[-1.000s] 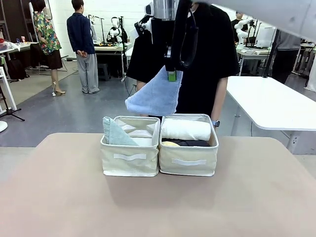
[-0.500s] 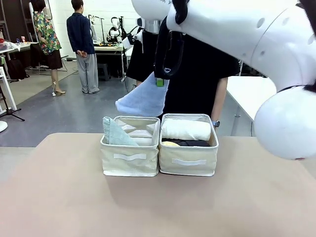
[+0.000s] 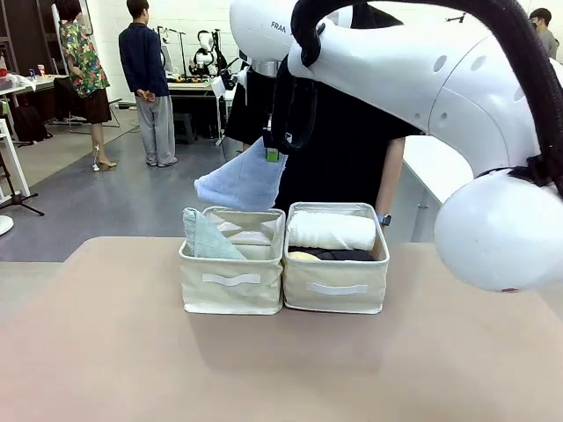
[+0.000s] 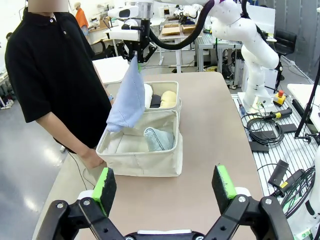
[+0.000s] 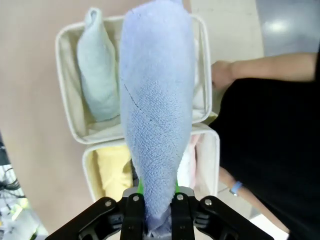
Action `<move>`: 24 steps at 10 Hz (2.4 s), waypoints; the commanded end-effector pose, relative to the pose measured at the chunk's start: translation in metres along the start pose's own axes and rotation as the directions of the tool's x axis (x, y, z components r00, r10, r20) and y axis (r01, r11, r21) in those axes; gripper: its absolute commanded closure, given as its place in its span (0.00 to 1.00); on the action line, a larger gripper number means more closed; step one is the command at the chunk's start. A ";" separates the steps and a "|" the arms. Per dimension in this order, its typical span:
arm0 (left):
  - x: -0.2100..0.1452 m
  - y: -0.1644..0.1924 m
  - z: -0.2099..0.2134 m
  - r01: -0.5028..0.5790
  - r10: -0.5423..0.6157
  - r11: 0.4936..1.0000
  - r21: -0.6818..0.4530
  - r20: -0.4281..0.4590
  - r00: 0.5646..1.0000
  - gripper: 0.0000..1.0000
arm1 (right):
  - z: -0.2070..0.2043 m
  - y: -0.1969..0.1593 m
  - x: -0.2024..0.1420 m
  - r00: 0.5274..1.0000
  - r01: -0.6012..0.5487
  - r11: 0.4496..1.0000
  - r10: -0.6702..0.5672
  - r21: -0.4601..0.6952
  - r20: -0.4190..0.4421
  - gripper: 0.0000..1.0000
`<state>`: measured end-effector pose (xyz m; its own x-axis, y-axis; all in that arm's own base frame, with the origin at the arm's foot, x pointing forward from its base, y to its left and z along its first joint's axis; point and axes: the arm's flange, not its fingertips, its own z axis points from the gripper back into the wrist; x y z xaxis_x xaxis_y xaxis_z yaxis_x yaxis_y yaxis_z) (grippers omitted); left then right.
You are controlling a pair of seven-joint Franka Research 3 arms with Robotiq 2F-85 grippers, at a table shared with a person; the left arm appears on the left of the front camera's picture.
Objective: Sort the towels based on their folding style.
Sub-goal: Pick up another triangle-folded towel from the table and place it in the left Fabric basket.
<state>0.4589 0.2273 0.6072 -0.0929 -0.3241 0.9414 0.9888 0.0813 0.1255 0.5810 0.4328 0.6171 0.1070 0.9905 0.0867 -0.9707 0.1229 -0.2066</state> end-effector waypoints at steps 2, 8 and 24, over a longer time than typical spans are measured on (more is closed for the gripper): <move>0.002 -0.002 0.001 0.004 -0.004 1.000 0.004 0.014 1.000 0.00 | 0.008 -0.035 0.040 1.000 0.009 1.000 -0.009 0.007 -0.001 0.83; 0.002 -0.002 0.001 0.004 -0.004 1.000 0.004 0.014 1.000 0.00 | -0.042 -0.028 0.033 1.000 0.002 1.000 -0.002 0.012 0.009 0.83; 0.002 -0.002 0.001 0.004 -0.004 1.000 0.004 0.014 1.000 0.00 | -0.102 -0.005 -0.029 0.998 0.009 0.996 -0.015 0.092 0.057 0.83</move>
<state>0.4589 0.2273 0.6071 -0.0927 -0.3240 0.9415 0.9888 0.0814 0.1253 0.6269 0.4330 0.5328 0.1281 0.9863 0.1039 -0.9807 0.1415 -0.1350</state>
